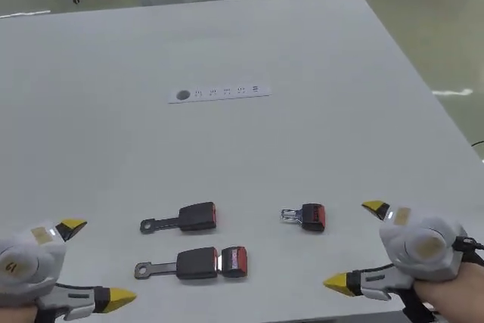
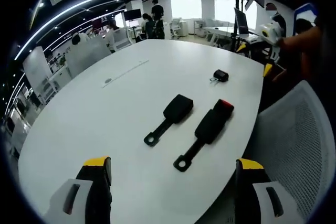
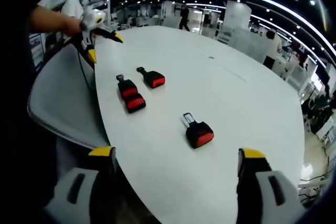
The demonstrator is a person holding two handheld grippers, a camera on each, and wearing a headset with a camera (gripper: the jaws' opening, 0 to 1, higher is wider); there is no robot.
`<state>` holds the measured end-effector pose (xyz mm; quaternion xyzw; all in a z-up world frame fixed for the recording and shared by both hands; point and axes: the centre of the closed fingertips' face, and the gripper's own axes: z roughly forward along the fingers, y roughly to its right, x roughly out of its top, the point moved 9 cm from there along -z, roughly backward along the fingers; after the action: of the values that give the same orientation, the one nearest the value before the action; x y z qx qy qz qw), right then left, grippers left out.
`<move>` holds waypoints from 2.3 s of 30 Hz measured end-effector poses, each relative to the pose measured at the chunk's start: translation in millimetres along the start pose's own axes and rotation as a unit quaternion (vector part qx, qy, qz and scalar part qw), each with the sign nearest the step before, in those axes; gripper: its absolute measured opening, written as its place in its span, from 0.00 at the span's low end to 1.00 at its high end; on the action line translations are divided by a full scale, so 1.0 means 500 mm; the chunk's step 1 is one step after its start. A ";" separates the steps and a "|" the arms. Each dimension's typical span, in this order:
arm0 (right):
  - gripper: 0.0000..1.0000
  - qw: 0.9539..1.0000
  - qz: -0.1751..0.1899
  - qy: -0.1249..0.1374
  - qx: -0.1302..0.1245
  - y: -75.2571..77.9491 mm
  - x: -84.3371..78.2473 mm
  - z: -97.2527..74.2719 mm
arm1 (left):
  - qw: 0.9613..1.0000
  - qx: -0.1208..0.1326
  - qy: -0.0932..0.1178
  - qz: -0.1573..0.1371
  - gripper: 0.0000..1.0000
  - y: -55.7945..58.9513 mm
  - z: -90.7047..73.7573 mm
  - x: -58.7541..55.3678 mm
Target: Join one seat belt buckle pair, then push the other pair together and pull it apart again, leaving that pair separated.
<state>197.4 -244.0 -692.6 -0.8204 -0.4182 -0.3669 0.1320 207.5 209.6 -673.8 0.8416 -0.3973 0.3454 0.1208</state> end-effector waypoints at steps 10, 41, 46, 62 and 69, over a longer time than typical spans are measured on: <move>1.00 0.999 0.039 0.002 -0.017 -0.009 0.005 -0.011 | 1.000 -0.005 0.011 -0.006 1.00 0.007 -0.004 -0.015; 1.00 0.998 0.050 -0.012 -0.048 -0.038 0.022 -0.019 | 0.996 -0.029 0.073 -0.034 1.00 -0.010 0.000 -0.041; 1.00 0.997 0.053 -0.013 -0.057 -0.037 0.025 -0.020 | 0.996 -0.040 0.073 -0.029 1.00 -0.005 0.002 -0.048; 1.00 0.997 0.048 -0.021 -0.058 -0.049 0.031 -0.007 | 0.996 -0.048 0.077 -0.016 1.00 0.002 -0.001 -0.043; 1.00 0.997 0.045 -0.025 -0.058 -0.052 0.032 -0.010 | 0.995 -0.051 0.078 -0.015 1.00 0.004 0.000 -0.046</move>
<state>180.9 -221.1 -680.0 -0.8535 -0.3624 -0.3636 0.0897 195.5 221.8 -689.3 0.8106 -0.3908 0.3876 0.1998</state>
